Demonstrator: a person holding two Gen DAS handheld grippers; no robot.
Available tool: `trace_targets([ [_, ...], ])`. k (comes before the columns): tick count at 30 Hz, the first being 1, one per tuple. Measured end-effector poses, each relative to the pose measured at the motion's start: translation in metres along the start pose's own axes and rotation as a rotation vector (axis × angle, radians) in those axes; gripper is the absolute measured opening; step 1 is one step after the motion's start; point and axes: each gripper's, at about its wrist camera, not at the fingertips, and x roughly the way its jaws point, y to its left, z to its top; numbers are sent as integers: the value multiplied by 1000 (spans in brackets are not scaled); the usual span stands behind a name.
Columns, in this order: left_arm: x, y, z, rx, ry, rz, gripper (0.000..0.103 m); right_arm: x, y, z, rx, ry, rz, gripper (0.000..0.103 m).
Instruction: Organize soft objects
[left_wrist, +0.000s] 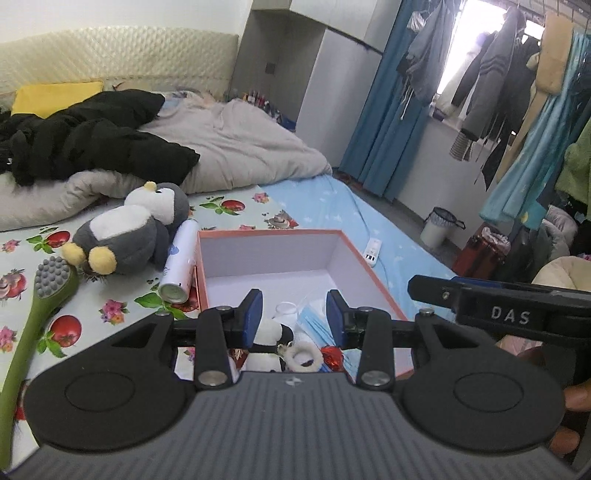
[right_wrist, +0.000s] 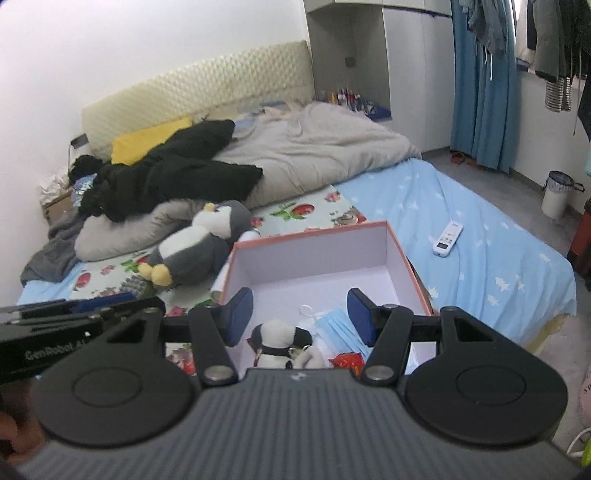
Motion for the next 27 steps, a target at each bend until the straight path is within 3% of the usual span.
trace_targets([
  [13,-63,-19,-40,12,-17,0,44,-51,10,-42,7,7,24,59],
  [27,-65,-20,-73,-21,31,36,44,-50,6,-74,-7,32,-3,59],
])
